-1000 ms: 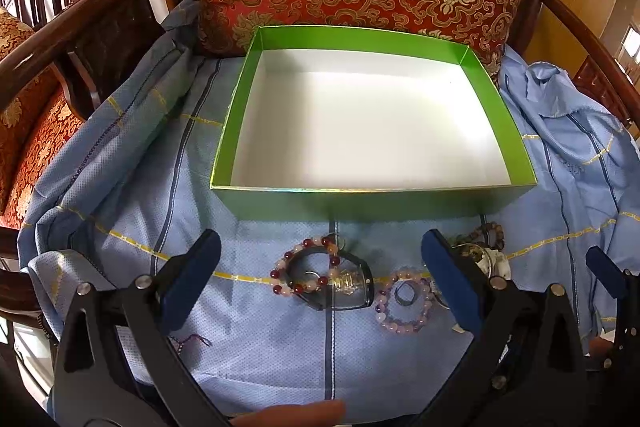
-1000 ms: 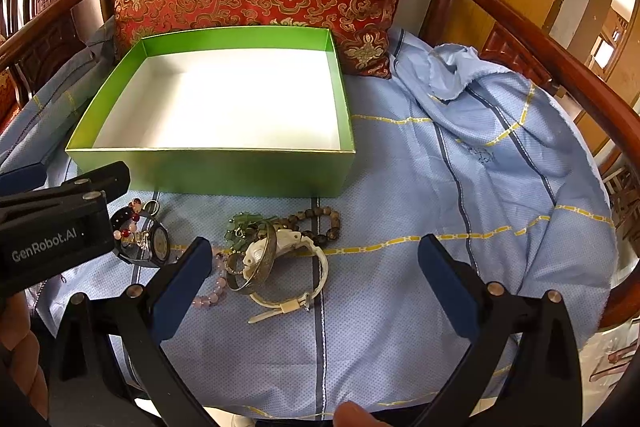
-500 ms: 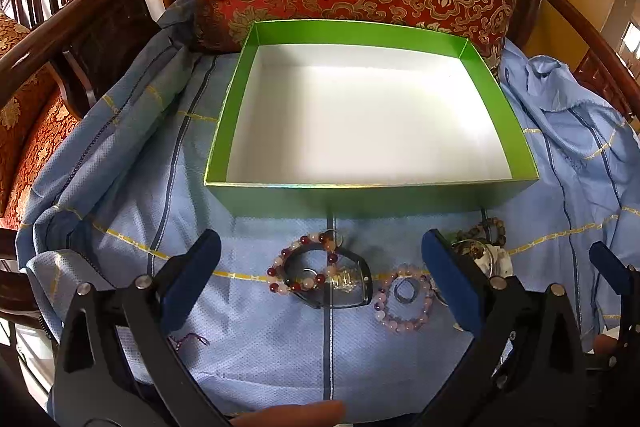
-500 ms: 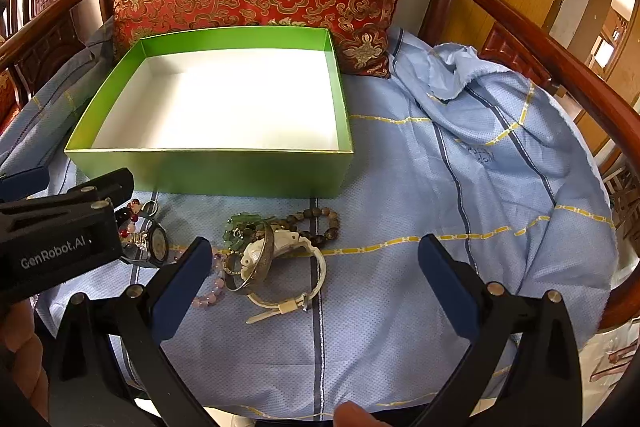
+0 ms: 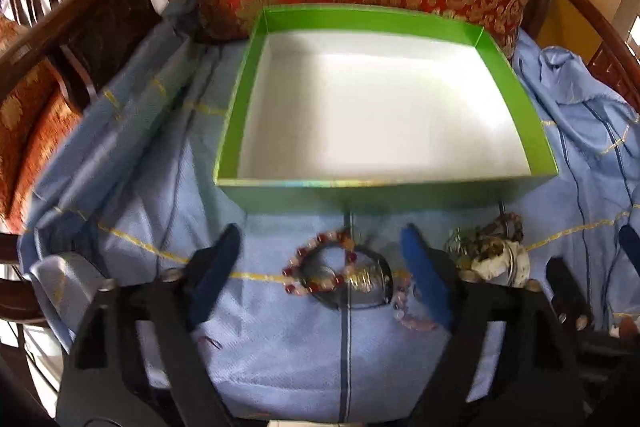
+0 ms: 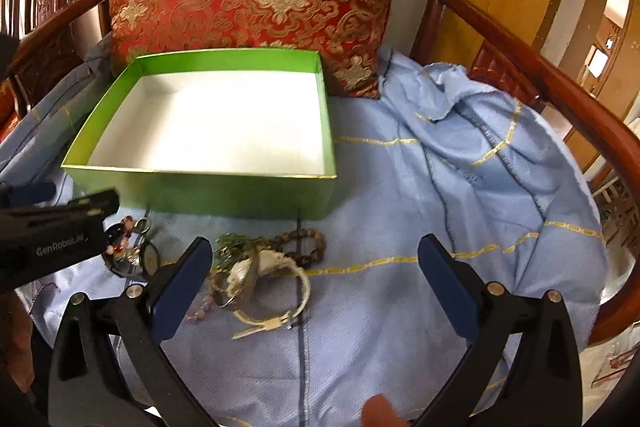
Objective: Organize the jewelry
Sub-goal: 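Grasp the black watch with the left tool while the right tool grasps the white watch, then lift both watches and carry them over the green box with both tools, then open both tools to drop the watches inside the green box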
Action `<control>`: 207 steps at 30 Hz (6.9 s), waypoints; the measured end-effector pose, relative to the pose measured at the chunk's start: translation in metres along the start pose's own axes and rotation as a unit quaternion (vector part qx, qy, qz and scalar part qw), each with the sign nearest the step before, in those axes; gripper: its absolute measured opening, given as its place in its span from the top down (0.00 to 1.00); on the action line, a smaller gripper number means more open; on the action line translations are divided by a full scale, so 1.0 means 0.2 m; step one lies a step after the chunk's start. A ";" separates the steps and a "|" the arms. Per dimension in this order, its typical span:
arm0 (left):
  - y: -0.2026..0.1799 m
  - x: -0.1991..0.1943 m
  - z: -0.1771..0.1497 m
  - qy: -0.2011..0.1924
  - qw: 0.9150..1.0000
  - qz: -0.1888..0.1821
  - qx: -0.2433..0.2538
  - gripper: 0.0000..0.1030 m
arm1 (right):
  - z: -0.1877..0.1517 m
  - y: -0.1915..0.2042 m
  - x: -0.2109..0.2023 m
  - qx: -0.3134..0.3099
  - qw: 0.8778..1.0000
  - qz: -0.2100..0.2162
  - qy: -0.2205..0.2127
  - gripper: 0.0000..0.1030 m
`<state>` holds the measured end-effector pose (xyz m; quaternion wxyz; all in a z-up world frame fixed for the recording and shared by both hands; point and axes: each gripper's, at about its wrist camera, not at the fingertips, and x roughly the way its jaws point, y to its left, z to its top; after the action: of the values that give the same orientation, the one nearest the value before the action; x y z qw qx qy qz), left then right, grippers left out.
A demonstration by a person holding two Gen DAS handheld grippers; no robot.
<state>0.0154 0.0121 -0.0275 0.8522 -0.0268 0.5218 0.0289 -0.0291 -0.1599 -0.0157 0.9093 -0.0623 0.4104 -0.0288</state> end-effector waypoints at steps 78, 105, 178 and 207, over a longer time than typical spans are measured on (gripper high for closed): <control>0.43 0.40 -0.09 0.151 0.974 -0.124 -0.116 0.91 | -0.07 -0.05 0.25 0.051 0.988 0.109 0.097 0.84; 0.57 0.06 0.03 0.036 0.985 -0.100 -0.136 1.00 | -0.10 -0.11 0.26 0.054 0.990 0.085 0.098 0.51; 0.47 -0.10 0.56 -0.040 0.996 -0.066 -0.053 0.94 | 0.41 0.01 0.16 0.013 0.991 0.131 -0.015 0.92; 0.43 0.13 0.18 0.110 0.990 -0.082 0.037 0.62 | 0.02 -0.06 0.32 0.027 0.983 0.160 0.088 0.60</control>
<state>0.0524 0.1005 -0.0355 0.7897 -0.0410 0.6087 -0.0640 0.0168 -0.1784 -0.0588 0.8640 0.0315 0.4923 0.1007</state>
